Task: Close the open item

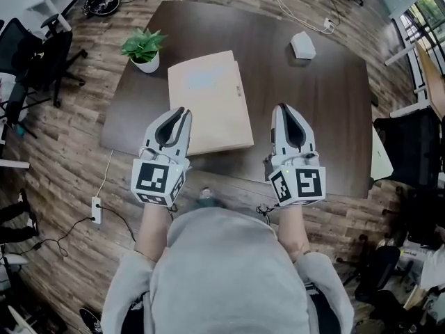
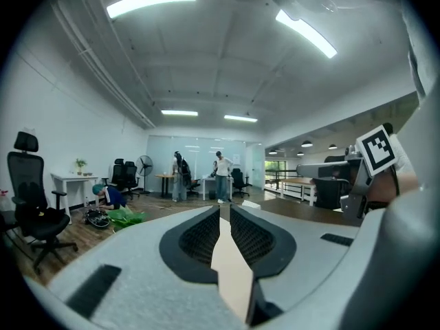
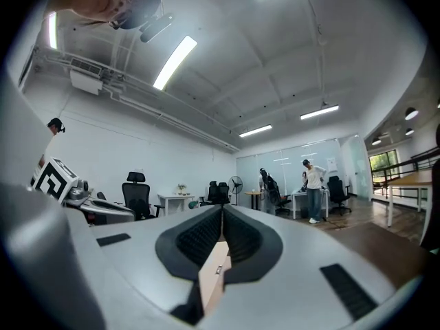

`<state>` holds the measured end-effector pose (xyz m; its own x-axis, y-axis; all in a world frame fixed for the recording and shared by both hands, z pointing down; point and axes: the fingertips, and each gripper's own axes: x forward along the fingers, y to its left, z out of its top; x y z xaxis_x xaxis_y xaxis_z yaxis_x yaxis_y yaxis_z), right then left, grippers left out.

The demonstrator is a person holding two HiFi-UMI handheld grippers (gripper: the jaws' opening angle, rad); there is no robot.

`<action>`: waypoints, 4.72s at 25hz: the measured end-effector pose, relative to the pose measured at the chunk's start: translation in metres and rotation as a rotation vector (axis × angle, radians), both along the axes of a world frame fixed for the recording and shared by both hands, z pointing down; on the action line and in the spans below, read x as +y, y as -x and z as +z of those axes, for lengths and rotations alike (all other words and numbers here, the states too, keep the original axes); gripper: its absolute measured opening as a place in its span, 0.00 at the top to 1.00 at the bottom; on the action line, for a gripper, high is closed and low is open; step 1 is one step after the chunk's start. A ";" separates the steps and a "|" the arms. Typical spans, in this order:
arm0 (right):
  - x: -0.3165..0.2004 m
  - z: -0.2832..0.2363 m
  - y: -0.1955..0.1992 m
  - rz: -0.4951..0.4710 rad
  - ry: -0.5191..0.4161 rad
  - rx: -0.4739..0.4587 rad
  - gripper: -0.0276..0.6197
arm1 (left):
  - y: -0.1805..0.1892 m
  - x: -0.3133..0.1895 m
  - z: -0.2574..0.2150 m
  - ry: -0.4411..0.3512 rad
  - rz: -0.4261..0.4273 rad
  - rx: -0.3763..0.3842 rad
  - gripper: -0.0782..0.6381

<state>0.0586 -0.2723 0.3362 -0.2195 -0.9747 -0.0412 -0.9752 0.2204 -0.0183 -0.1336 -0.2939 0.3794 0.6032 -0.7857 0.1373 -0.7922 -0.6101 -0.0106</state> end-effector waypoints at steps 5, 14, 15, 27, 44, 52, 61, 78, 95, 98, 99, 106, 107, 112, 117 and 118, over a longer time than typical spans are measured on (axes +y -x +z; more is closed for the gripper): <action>-0.003 0.021 0.004 0.022 0.056 0.014 0.94 | -0.017 0.002 0.034 0.043 0.128 -0.089 0.72; 0.011 0.052 -0.001 0.038 0.153 0.033 0.94 | -0.047 0.028 0.096 0.120 0.271 -0.245 0.59; 0.012 0.055 -0.001 0.031 0.159 0.036 0.94 | -0.050 0.031 0.103 0.125 0.274 -0.264 0.58; 0.017 0.065 -0.003 -0.038 0.193 0.034 0.94 | -0.075 0.056 0.158 0.063 0.279 -0.563 0.54; 0.021 0.058 -0.026 -0.071 0.188 0.064 0.94 | -0.092 0.046 0.147 -0.108 0.079 -0.585 0.72; 0.021 0.052 -0.030 -0.109 0.170 0.061 0.94 | -0.077 0.041 0.128 0.064 0.006 -0.336 0.84; 0.024 0.046 -0.038 -0.131 0.156 0.063 0.94 | -0.089 0.035 0.146 0.248 0.022 -0.261 0.85; 0.026 0.045 -0.060 -0.161 0.151 0.050 0.94 | -0.114 0.043 0.198 0.326 0.105 -0.624 0.85; 0.029 0.039 -0.058 -0.185 0.133 0.045 0.94 | -0.121 0.050 0.207 0.256 0.286 -0.941 0.79; 0.029 0.038 -0.061 -0.178 0.133 0.044 0.94 | -0.121 0.051 0.205 0.272 0.308 -0.882 0.76; 0.029 0.038 -0.061 -0.175 0.135 0.042 0.94 | -0.121 0.052 0.206 0.288 0.316 -0.863 0.75; 0.029 0.039 -0.061 -0.166 0.140 0.040 0.94 | -0.123 0.053 0.209 0.419 0.365 -0.700 0.72; 0.029 0.039 -0.061 -0.165 0.140 0.041 0.94 | -0.124 0.054 0.210 0.448 0.370 -0.659 0.71; 0.029 0.038 -0.062 -0.167 0.135 0.052 0.94 | -0.119 0.042 0.206 0.577 0.239 -0.390 0.68; 0.029 0.038 -0.064 -0.161 0.135 0.050 0.94 | -0.111 0.030 0.209 0.562 0.104 -0.494 0.86; 0.028 0.038 -0.063 -0.161 0.134 0.048 0.94 | -0.112 0.030 0.210 0.559 0.097 -0.538 0.86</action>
<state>0.1220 -0.2438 0.3738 -0.3715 -0.9229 0.1012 -0.9281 0.3723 -0.0120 -0.0216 -0.2636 0.5895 0.4038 -0.4611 0.7901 -0.7085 -0.7040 -0.0488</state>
